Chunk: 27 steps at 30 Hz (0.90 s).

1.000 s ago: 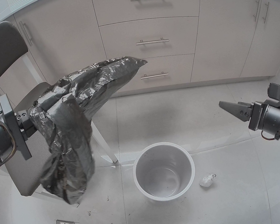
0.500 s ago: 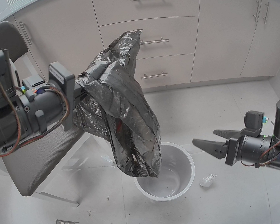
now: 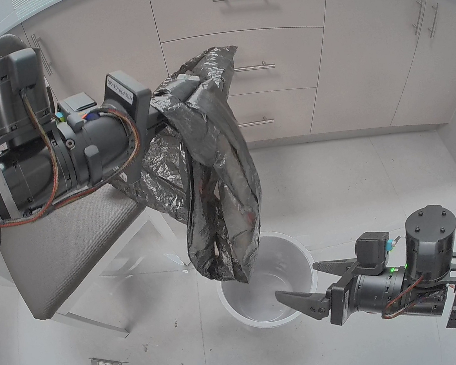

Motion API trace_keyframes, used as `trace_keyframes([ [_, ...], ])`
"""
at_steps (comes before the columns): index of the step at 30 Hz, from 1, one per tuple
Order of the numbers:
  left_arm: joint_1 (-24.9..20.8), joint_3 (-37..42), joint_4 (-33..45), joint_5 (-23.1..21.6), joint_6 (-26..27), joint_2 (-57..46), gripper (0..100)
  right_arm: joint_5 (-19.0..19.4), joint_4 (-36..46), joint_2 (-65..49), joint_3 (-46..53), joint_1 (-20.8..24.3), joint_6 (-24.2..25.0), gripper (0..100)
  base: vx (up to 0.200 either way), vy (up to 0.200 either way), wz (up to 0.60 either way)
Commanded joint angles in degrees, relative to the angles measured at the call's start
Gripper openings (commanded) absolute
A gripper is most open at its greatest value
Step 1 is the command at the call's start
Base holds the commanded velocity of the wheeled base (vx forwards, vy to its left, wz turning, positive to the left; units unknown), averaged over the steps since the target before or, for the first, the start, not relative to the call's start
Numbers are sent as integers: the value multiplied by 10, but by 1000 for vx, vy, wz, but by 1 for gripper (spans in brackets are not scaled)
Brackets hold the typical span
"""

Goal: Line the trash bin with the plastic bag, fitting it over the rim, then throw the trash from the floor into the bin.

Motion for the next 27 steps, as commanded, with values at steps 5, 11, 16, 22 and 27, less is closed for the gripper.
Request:
trace_keyframes([
  [5,-25,-20,7,-1,-1,-30,0,-4,-115,109,16,21,-1,100,0,0,0],
  [11,-64,-21,36,0,-1,-69,0,-33,-159,156,-3,15,-1,100,0,0,0],
  [16,-94,-20,57,13,-2,-86,0,-62,-207,185,-9,11,-1,100,0,0,0],
  [22,-103,-12,57,13,-4,-90,0,-92,-263,209,-7,27,-1,100,0,0,0],
  [27,-102,-10,57,13,-5,-89,0,-107,-264,210,-9,39,-1,100,0,0,0],
])
